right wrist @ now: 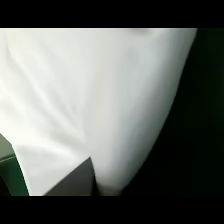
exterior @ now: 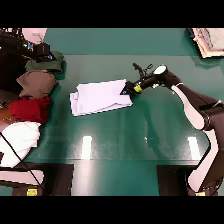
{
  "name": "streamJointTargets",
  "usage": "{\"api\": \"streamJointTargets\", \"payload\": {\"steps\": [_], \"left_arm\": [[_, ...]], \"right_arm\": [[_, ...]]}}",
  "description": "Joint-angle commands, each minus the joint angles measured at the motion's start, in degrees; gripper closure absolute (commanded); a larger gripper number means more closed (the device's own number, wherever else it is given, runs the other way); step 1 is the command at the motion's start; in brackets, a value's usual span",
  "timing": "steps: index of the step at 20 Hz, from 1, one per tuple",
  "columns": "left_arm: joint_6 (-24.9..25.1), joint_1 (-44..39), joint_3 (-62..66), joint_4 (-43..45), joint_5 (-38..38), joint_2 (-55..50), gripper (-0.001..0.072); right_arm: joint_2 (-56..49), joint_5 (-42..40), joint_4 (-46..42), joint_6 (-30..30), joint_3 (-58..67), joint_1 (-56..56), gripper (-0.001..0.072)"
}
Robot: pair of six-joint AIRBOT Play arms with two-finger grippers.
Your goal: Fold the shirts.
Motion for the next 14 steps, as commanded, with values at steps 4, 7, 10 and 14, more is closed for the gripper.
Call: {"api": "streamJointTargets", "payload": {"steps": [4,7,10,14], "left_arm": [[-0.09,-2.36,-0.13,0.07,-1.97,-0.02,0.0682],[0.02,-6.67,-0.13,0.09,-1.88,-0.02,0.0682],[0.07,-10.62,-0.13,0.11,-1.31,-0.02,0.0682],[0.0,-13.84,-0.13,0.11,-0.66,-0.02,0.0682]], "right_arm": [[4.42,-5.9,0.85,-1.95,-1.57,-1.05,0.0695],[13.55,-9.44,0.81,-1.97,-11.04,-7.56,0.0695],[24.46,-12.02,0.72,-1.95,-22.58,-18.16,0.0695],[39.63,-18.43,-3.76,-1.4,-36.92,-37.31,0.0696]]}}
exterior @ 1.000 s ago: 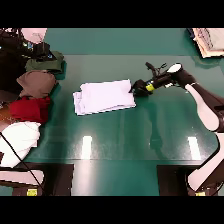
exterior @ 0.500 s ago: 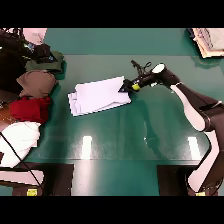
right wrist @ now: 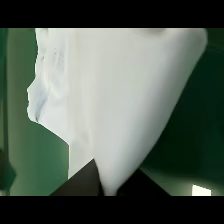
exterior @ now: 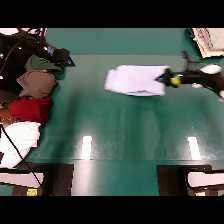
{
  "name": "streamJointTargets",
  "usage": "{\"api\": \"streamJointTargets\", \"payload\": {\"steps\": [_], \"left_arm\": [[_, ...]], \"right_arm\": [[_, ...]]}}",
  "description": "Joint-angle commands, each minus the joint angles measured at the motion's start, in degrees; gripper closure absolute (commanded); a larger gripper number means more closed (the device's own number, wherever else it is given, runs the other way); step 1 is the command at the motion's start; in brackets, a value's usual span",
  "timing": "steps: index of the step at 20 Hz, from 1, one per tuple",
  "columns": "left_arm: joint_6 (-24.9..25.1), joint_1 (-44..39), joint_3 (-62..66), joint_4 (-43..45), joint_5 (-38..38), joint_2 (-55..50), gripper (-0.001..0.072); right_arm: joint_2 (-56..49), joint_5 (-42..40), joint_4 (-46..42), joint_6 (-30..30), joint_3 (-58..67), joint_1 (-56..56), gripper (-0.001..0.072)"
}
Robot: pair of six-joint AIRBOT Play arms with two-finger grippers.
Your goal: Fold the shirts.
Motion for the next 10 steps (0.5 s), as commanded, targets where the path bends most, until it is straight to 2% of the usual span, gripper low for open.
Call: {"api": "streamJointTargets", "payload": {"steps": [1,7,10], "left_arm": [[-0.02,-2.58,0.0,-0.02,1.03,-0.02,0.0682],[-1.99,-2.67,0.0,-0.07,2.8,-0.02,0.0682],[-1.99,-2.67,0.0,-0.07,3.21,-0.02,0.0682]], "right_arm": [[12.92,-6.56,-4.66,1.22,-12.04,-16.94,0.0696],[23.54,-12.55,-6.14,2.56,-24.55,-46.34,0.0696],[24.33,-12.39,-6.47,2.54,-27.56,-54.71,0.0696]]}}
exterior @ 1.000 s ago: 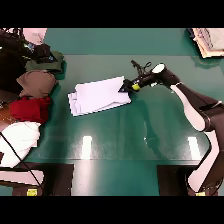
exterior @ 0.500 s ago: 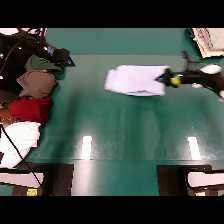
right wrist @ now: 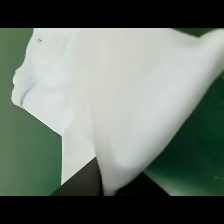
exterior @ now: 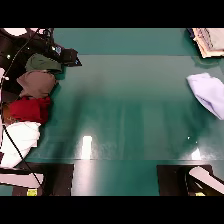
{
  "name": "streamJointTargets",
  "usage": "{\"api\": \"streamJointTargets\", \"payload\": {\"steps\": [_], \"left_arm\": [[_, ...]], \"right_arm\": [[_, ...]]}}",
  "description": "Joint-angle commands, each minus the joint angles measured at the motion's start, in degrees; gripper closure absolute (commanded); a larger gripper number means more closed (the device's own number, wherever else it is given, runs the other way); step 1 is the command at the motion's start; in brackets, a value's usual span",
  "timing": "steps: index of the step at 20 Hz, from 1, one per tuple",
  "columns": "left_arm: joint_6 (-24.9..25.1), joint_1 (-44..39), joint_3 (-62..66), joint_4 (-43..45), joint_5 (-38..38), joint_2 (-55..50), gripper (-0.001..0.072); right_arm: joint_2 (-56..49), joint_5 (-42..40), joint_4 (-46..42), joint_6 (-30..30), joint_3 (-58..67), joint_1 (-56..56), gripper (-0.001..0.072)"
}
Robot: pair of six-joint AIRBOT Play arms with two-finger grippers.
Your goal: Fold the shirts.
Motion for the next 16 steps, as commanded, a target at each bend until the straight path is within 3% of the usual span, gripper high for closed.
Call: {"api": "streamJointTargets", "payload": {"steps": [1,4,5,6,7,9,11,16], "left_arm": [[-0.46,-0.11,0.0,0.0,0.72,-0.02,0.0682],[-0.42,-0.11,0.0,0.02,0.5,-0.02,0.0682],[-0.39,-0.11,0.0,0.02,0.55,-0.02,0.0682],[-0.37,-0.11,0.0,0.07,0.55,-0.02,0.0682],[-0.28,-0.11,0.0,0.07,0.52,-0.02,0.0682],[0.02,-0.11,0.0,0.07,0.42,-0.02,0.0682],[0.02,-0.11,0.0,0.04,0.48,-0.02,0.0681],[-0.02,-0.11,0.0,0.02,2.38,-0.02,0.0682]], "right_arm": [[1.88,-0.61,-2.25,0.13,-3.48,-10.82,0.0696],[-0.26,6.36,-13.77,0.13,1.16,-12.35,0.0691],[-1.29,10.62,-19.65,0.13,3.65,-12.35,0.0624],[-2.16,14.38,-25.16,0.13,5.97,-12.35,0.0368],[-2.89,18.1,-31.39,0.13,8.33,-12.35,0.0177],[-3.5,23.39,-38.58,0.85,12.63,-12.35,0.015],[-2.78,24.74,-37.07,3.32,16.04,-11.85,0.0151],[1.66,24.22,-16.41,3.52,18.8,-0.33,0.016]]}}
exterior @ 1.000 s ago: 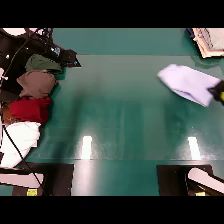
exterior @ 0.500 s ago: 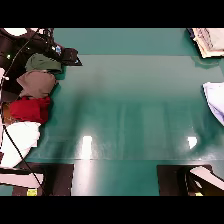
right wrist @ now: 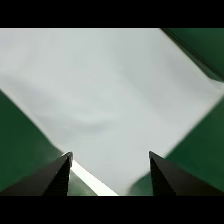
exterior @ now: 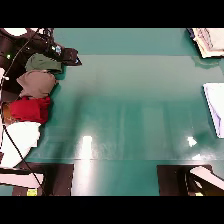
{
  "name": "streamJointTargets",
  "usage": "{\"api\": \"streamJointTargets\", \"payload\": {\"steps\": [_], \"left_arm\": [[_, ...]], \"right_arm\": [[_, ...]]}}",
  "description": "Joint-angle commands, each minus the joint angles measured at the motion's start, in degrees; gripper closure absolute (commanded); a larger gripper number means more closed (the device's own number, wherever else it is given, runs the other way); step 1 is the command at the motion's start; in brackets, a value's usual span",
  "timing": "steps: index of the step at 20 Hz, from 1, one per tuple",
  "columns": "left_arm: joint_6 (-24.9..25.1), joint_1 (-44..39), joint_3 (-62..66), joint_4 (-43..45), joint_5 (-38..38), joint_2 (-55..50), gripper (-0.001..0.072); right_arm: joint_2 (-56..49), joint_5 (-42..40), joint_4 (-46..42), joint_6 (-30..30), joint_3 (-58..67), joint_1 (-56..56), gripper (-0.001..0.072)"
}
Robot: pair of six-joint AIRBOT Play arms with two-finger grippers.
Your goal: Fold the shirts.
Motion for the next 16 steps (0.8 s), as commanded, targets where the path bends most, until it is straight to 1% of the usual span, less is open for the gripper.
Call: {"api": "streamJointTargets", "payload": {"steps": [1,4,5,6,7,11,16], "left_arm": [[0.11,-0.02,0.0,-0.02,1.18,-0.02,0.0682],[0.11,-0.02,0.02,-0.02,1.29,-0.02,0.0681],[0.09,-0.02,0.02,-0.02,1.29,-0.02,0.0681],[0.09,-0.02,0.0,-0.02,1.29,-0.02,0.0682],[0.11,-0.02,0.0,-0.02,1.29,-0.02,0.0681],[0.11,-0.02,0.02,-0.02,1.29,-0.02,0.0681],[0.09,-0.02,0.0,-0.02,1.29,-0.02,0.0681]], "right_arm": [[2.99,1.42,10.49,0.52,1.75,10.08,0.016],[5.73,-0.7,10.38,0.52,1.75,23.71,0.0167],[6.43,-1.62,10.32,0.52,1.75,27.63,0.0289],[7.1,-2.45,10.34,0.52,1.77,31.39,0.057],[7.63,-3.41,10.32,0.37,1.77,34.45,0.0694],[8.57,-6.69,10.34,0.31,1.79,42.82,0.0693],[8.57,-6.34,10.45,0.33,1.77,44.5,0.0693]]}}
